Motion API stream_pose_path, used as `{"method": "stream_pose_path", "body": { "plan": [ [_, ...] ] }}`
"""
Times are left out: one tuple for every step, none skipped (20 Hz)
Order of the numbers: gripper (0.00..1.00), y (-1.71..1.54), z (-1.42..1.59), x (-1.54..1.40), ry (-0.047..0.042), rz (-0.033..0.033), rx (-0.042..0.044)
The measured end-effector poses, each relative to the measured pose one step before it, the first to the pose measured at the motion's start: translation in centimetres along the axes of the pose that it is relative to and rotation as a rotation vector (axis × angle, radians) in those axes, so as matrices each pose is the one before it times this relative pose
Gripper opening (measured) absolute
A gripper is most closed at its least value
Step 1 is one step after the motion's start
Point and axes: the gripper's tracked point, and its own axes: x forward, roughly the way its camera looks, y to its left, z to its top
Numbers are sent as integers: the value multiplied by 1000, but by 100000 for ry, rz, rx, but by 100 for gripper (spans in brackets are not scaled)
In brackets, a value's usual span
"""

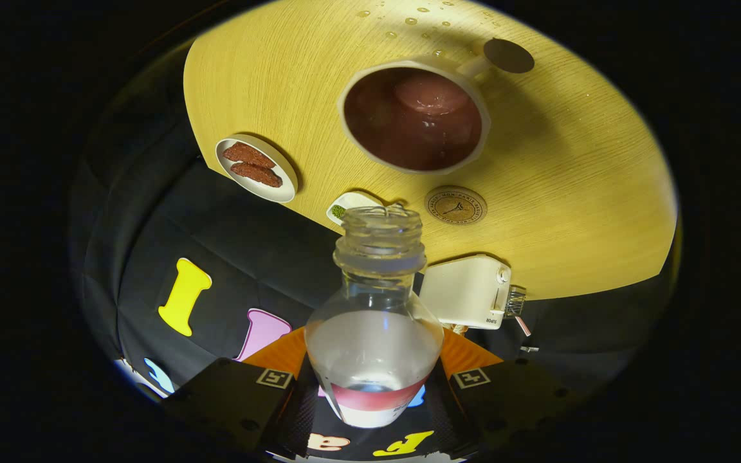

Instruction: Take the bottle from table, then pour the juice into the cup, finally place the bottle on the coaster

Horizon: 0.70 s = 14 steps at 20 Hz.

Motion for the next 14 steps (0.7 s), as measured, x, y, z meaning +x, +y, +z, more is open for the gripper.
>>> {"method": "stream_pose_path", "body": {
  "plan": [
    [75, -85, 57, 14, -913, 525, -1672],
    [75, -75, -9, -15, -1203, 917, -1752],
    [75, -120, -53, -32, -1135, 1038, -2002],
    [75, -122, -169, -67, -1005, 1219, -3430],
    [75, -68, -79, -93, -1490, 1665, -5471],
    [75, -214, 66, -305, -2194, 1314, -6562],
    [75, -265, 97, -257, -2416, 1086, -7592],
    [75, -452, -16, -371, -2403, 1233, -8696],
    [74, -482, -37, -419, -2413, 1360, -8749],
    [74, -563, -111, -441, -2296, 1278, -8878],
    [74, -522, -239, -456, -1394, 862, -9076],
    [74, -400, -291, -648, -932, 918, -10237],
    [74, -440, -238, -651, -1065, 779, -10961],
    [74, -466, -491, -585, -645, 556, -10904]
  ]
}}
